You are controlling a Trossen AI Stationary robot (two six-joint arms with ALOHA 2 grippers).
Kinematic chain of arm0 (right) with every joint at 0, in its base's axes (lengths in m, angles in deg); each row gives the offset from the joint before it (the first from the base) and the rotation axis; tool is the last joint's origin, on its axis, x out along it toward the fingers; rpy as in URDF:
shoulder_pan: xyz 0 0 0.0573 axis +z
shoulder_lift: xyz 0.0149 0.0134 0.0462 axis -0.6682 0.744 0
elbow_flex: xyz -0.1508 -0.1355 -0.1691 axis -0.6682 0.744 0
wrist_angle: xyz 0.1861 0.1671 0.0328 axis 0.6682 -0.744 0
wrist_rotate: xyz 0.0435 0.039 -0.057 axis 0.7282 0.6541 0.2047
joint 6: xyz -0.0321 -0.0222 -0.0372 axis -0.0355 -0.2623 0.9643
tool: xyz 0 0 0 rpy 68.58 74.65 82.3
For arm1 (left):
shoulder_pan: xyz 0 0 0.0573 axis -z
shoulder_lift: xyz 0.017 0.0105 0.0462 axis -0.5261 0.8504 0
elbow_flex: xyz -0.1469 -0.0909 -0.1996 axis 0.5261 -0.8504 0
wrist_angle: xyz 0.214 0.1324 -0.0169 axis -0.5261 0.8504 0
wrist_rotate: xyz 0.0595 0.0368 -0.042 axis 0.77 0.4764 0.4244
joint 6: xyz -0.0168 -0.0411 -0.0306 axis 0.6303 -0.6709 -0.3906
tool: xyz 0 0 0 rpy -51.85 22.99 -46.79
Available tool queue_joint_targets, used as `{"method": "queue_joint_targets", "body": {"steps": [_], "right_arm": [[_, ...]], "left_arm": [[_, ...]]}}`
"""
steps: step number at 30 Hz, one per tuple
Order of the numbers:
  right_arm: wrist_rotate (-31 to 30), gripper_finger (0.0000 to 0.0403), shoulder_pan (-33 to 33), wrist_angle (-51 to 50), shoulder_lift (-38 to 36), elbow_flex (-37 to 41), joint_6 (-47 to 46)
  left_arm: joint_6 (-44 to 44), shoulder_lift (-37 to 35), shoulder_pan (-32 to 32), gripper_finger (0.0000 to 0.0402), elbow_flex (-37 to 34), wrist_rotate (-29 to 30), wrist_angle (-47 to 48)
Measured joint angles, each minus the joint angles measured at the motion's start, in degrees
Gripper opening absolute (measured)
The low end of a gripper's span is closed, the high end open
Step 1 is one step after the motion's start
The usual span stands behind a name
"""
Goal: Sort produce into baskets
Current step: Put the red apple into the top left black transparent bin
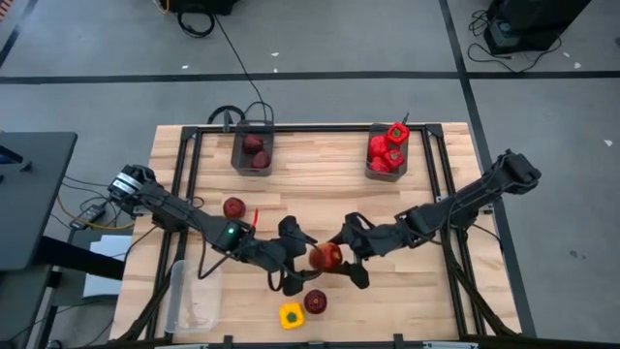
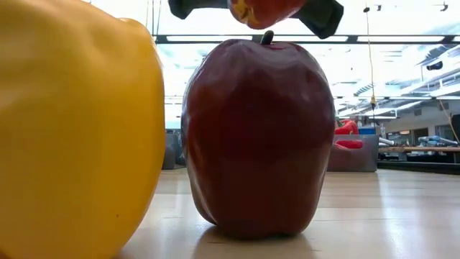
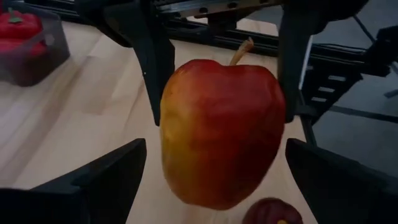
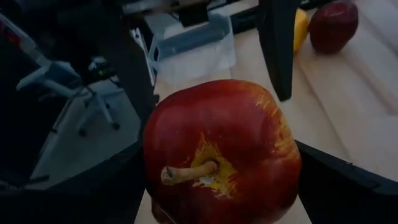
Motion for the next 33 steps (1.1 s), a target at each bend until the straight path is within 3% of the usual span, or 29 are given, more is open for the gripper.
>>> {"method": "queue_joint_targets", "body": {"steps": [8,15,20,26,30,33], "right_arm": [[0.04,0.0357,-1.39,0.54,-2.07,0.0,1.66],[1.88,0.0368,-2.53,1.24,-2.06,0.0,2.1],[0.74,0.0394,-4.45,-0.06,-3.2,0.02,1.89],[-1.33,0.0382,-9.54,-7.94,-7.33,-0.28,-3.76],[2.86,0.0382,-12.36,-10.27,-10.05,-0.12,-4.11],[1.49,0.0383,-15.61,-12.34,-12.44,-0.09,-3.01]], "left_arm": [[-4.44,0.0,-1.23,0.0388,0.0,0.18,-1.8],[-4.01,-0.03,-2.64,0.0299,0.0,-0.55,-1.14],[-4.08,-0.63,-4.91,0.0298,0.03,0.3,0.81],[-5.88,-3.96,-11.79,0.0298,0.24,0.55,6.83],[-6.23,-6.4,-19.47,0.0298,-0.01,5.66,14.51],[-6.42,-8.41,-24.97,0.0298,-0.15,6.02,23.13]]}}
